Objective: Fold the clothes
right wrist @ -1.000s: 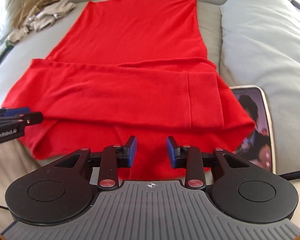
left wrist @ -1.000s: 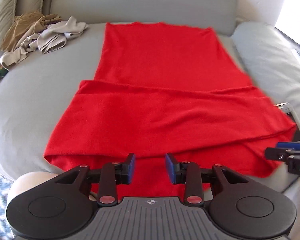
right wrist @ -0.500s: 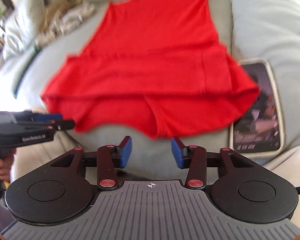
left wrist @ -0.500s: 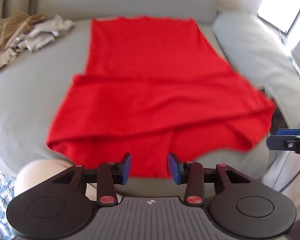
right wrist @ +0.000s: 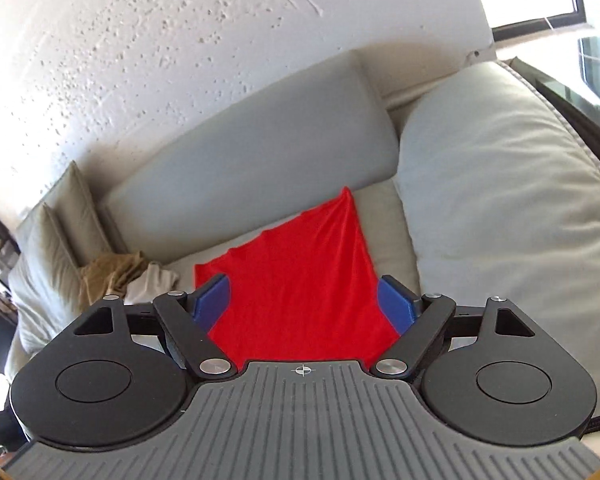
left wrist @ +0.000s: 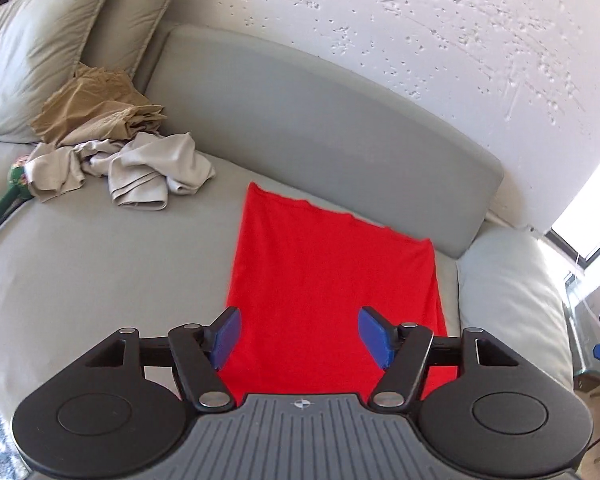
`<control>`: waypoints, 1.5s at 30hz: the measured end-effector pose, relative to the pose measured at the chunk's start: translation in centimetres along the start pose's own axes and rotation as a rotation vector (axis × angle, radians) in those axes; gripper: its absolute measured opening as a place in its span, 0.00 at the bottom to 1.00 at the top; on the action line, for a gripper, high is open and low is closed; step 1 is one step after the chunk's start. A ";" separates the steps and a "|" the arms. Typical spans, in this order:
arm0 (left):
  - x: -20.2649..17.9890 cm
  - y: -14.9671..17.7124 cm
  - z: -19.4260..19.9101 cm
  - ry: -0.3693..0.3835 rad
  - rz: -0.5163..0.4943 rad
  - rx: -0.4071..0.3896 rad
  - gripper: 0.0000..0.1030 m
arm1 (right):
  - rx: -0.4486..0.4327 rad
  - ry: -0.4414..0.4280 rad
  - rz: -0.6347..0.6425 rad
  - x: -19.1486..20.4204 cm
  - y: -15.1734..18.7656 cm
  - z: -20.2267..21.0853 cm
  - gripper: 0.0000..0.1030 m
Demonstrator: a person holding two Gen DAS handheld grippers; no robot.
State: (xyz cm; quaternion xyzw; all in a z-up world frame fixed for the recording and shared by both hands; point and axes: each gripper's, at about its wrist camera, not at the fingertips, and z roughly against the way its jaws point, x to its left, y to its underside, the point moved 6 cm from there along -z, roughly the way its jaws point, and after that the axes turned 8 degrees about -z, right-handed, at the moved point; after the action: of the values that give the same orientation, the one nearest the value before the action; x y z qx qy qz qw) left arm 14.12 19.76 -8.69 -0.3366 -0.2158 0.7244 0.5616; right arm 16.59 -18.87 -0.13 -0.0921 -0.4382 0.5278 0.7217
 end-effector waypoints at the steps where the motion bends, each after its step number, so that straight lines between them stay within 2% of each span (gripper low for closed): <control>1: 0.3 -0.9 -1.2 0.005 0.012 0.008 0.57 | 0.011 0.009 0.011 0.3 -0.8 -1.3 0.79; 3: 1.2 -2.4 -4.4 -0.013 0.023 0.035 0.54 | 0.040 0.046 0.029 0.6 -2.2 -4.5 0.70; 4: 1.7 -3.0 -6.1 -0.027 0.025 0.047 0.48 | 0.061 0.068 0.026 0.6 -2.9 -6.4 0.65; 9: 4.9 -5.2 -14.9 -0.095 0.042 0.086 0.38 | 0.137 0.120 -0.016 -1.4 -5.0 -17.0 0.60; 11: 6.2 -5.9 -18.2 -0.102 0.053 0.082 0.37 | 0.159 0.124 -0.051 -2.8 -5.5 -21.3 0.53; 15: 7.8 -7.7 -24.2 -0.133 0.014 0.099 0.40 | 0.186 0.111 -0.108 -5.5 -6.8 -29.2 0.45; 17: 8.3 -8.5 -26.9 -0.116 0.004 0.108 0.39 | 0.192 0.095 -0.129 -6.5 -7.5 -32.4 0.41; 20: 8.5 -9.5 -30.0 -0.063 -0.011 0.108 0.39 | 0.213 0.085 -0.147 -7.6 -8.4 -36.9 0.41; 25: 7.6 -10.5 -33.5 -0.003 -0.117 0.121 0.43 | 0.274 0.056 -0.172 -8.6 -9.6 -42.4 0.41; 28: 7.4 -11.3 -34.3 0.016 -0.146 0.127 0.44 | 0.285 0.039 -0.127 -8.1 -10.0 -43.9 0.41; 29: 7.3 -11.5 -34.5 0.013 -0.155 0.130 0.44 | 0.288 0.035 -0.109 -7.9 -10.1 -44.3 0.35; 30: 7.3 -11.7 -34.5 0.003 -0.163 0.129 0.39 | 0.289 0.046 -0.078 -7.7 -10.1 -44.7 0.30; 31: 7.2 -11.8 -34.1 -0.014 -0.171 0.123 0.18 | 0.288 0.070 -0.036 -7.4 -10.1 -44.9 0.14; 32: 7.2 -11.9 -33.8 -0.031 -0.179 0.117 0.03 | 0.287 0.084 0.001 -7.1 -10.1 -45.0 0.06; 33: 7.1 -12.0 -33.4 -0.048 -0.187 0.111 0.00 | 0.280 0.092 0.029 -6.8 -10.0 -44.9 0.06; 35: 7.0 -12.3 -32.7 -0.082 -0.202 0.099 0.00 | 0.246 0.100 0.065 -5.9 -10.1 -44.1 0.05; 38: 7.0 -12.6 -30.1 -0.108 -0.187 0.065 0.00 | 0.202 0.100 0.055 -4.7 -10.1 -41.8 0.05; 45: 7.2 -12.0 -20.9 -0.053 -0.103 0.011 0.00 | 0.185 0.062 -0.023 -2.3 -8.9 -32.0 0.05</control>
State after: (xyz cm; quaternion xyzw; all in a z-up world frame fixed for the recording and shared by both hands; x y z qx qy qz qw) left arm 36.38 28.65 -16.36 -0.3026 -0.2438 0.7043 0.5941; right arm 45.85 -14.07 -15.18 -0.0363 -0.3659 0.5548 0.7463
